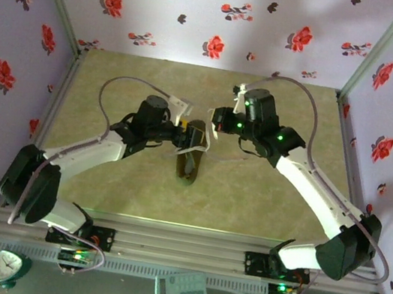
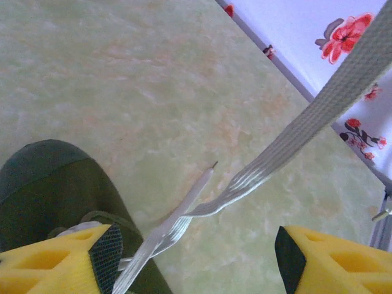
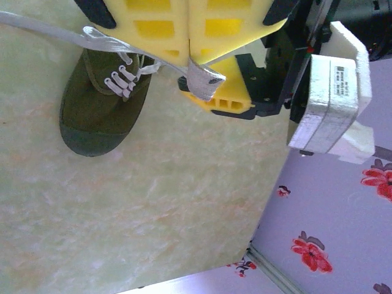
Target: Tie the shoes
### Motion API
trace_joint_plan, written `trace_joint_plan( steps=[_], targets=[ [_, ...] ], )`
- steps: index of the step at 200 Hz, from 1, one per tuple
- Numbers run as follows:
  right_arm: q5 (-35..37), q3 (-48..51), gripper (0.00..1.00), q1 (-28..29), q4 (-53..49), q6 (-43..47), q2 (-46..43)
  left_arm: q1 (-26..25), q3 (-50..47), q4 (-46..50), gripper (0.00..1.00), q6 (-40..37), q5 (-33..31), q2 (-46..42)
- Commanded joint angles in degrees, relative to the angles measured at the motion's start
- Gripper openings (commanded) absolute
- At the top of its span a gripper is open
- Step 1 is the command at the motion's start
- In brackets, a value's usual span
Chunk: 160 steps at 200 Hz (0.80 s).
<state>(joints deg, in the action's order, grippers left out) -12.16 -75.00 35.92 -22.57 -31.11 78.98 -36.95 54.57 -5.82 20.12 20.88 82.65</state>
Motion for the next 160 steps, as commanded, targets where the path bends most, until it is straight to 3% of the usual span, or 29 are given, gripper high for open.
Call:
trace_joint_plan(
  steps=[1,20,53,68,100,118,160],
  targets=[
    [-2.5,-1.2,0.0,-0.7,0.0,-0.5,-1.4,-1.5,3.4,-2.0,0.71,-1.9,3.0,2.2],
    [-3.1,-1.3,0.0,-1.1,0.1,-0.9,-1.5,-2.0,4.9,-2.4,0.7,-1.7,2.9,4.6],
    [-3.9,-0.9,0.0,-1.4,0.3,-1.5,-2.1,-1.9,6.1,-5.9,0.6,0.3,1.5,8.7],
    [-4.0,-0.6,0.0,-1.4,0.3,-1.7,-2.2,-1.9,7.1,-7.1,0.5,1.3,2.0,10.6],
    [-1.7,-0.4,0.0,-1.7,-1.0,-1.0,-2.2,-1.8,8.0,-7.6,0.14,2.1,2.0,11.2],
    [1.7,-1.2,0.0,-1.8,-3.6,0.7,-1.1,-1.6,8.3,-5.3,0.0,1.6,0.8,10.5],
    [10.0,-4.7,0.0,-2.0,-7.2,6.4,5.1,-0.6,7.1,-0.1,0.0,1.1,-2.1,8.0]
  ],
)
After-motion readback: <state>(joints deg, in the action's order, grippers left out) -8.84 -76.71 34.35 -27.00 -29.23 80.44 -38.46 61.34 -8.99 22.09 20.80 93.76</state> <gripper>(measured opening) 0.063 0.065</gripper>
